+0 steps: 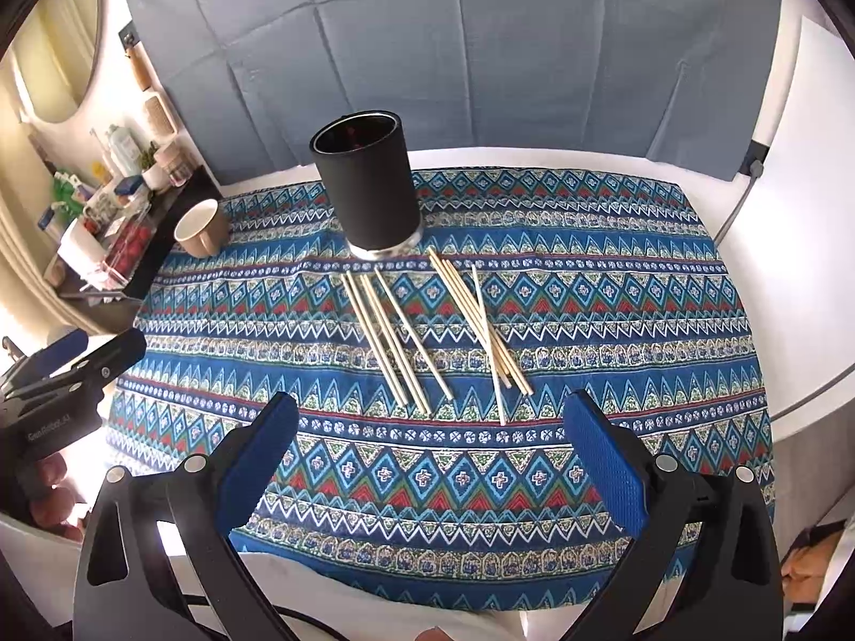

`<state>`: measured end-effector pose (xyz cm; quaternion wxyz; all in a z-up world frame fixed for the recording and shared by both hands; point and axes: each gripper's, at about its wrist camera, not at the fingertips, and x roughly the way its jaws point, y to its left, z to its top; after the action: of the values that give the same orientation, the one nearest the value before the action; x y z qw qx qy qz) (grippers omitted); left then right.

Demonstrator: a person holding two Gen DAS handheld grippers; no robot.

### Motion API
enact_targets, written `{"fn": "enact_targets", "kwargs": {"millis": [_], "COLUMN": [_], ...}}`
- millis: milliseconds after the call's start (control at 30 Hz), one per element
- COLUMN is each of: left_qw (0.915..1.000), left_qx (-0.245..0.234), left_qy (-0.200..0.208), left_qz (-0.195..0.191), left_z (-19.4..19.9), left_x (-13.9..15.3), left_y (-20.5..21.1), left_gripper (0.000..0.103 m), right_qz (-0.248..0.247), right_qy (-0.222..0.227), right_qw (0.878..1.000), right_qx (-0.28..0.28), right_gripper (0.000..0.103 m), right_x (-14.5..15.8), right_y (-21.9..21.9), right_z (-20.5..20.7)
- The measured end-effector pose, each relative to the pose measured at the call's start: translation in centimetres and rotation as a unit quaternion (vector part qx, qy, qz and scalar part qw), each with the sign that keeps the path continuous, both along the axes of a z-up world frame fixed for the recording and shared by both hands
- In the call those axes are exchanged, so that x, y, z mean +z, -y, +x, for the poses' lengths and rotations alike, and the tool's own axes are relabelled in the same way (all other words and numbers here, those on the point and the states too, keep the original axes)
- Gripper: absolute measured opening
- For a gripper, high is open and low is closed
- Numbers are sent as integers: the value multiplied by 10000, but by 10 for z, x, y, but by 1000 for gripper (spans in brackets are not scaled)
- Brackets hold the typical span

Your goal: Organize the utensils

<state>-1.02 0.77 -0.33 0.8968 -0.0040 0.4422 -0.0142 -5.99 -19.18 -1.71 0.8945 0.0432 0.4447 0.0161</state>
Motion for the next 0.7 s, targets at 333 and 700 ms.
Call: {"fn": "enact_targets", "kwargs": {"millis": [333, 700], "left_qw": [9999, 9994], "left_qx": [-74, -224], "left_qy": [-87, -255], "left_qz": [-47, -60], "left_z": [0, 5], "left_x": [-3, -11], "left_y": [2, 9], "left_gripper": [97, 97], "right_qz": [-7, 55], "right_qy": [-22, -173], "right_qw": [10000, 9998], "right_qx": [-12, -30], "right_gripper": [95, 95], "right_x": [-1, -7], "right_y": [-1, 3], "right_z": [-1, 0]}}
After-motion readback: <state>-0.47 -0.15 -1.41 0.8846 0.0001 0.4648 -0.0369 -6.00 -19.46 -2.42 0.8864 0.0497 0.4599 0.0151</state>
